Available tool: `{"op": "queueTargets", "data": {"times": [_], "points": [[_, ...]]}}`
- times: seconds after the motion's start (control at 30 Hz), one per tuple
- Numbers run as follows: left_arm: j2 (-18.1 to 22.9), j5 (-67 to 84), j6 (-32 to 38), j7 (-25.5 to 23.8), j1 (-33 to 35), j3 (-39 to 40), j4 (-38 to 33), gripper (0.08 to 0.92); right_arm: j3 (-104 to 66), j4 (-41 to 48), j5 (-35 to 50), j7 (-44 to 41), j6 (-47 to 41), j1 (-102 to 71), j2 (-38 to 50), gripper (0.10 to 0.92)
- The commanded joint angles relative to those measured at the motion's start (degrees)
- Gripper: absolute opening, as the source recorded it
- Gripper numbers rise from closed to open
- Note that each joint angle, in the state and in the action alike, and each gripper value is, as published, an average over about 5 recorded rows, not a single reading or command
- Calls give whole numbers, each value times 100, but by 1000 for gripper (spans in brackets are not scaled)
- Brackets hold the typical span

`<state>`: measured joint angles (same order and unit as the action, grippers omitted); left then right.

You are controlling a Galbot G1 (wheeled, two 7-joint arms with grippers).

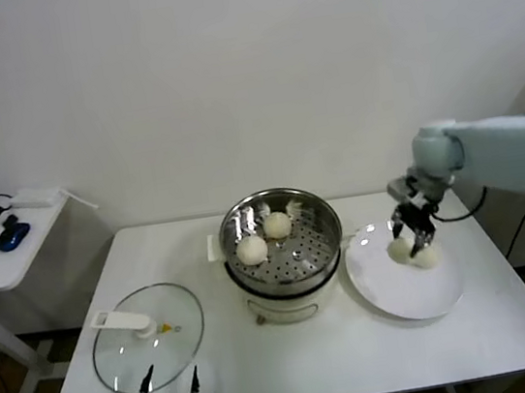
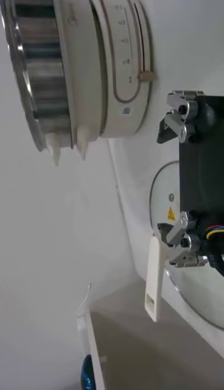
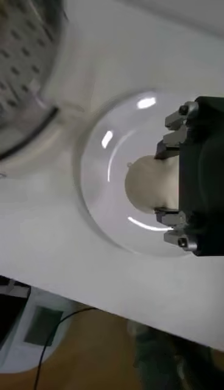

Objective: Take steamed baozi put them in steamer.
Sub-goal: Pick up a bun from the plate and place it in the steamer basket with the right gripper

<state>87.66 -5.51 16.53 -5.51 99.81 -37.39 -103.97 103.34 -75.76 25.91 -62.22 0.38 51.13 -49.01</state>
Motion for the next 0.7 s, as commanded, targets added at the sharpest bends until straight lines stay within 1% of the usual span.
{"op": "queueTargets", "data": {"times": [0.03,0.17,0.33,0.5,0.7], "points": [[-7,-20,0,7,0,24,-21,823,-50,-939,158,-8,1754,2086,-493,560],[3,-28,19,38,1,35,-31,823,-498,-1282,-279,497,2157,1748,-763,560],[12,-24,54,88,-7,30,-12,823,-765,-1351,-937,1030,2662,1007,-1183,560],[37,-8,66,107,-19,26,-8,823,-999,-927,-1944,1298,3135,42,-1519,560],[54,-5,53,111,-29,0,-17,823,-1191,-236,-2626,1475,3408,-791,-1873,561]]}}
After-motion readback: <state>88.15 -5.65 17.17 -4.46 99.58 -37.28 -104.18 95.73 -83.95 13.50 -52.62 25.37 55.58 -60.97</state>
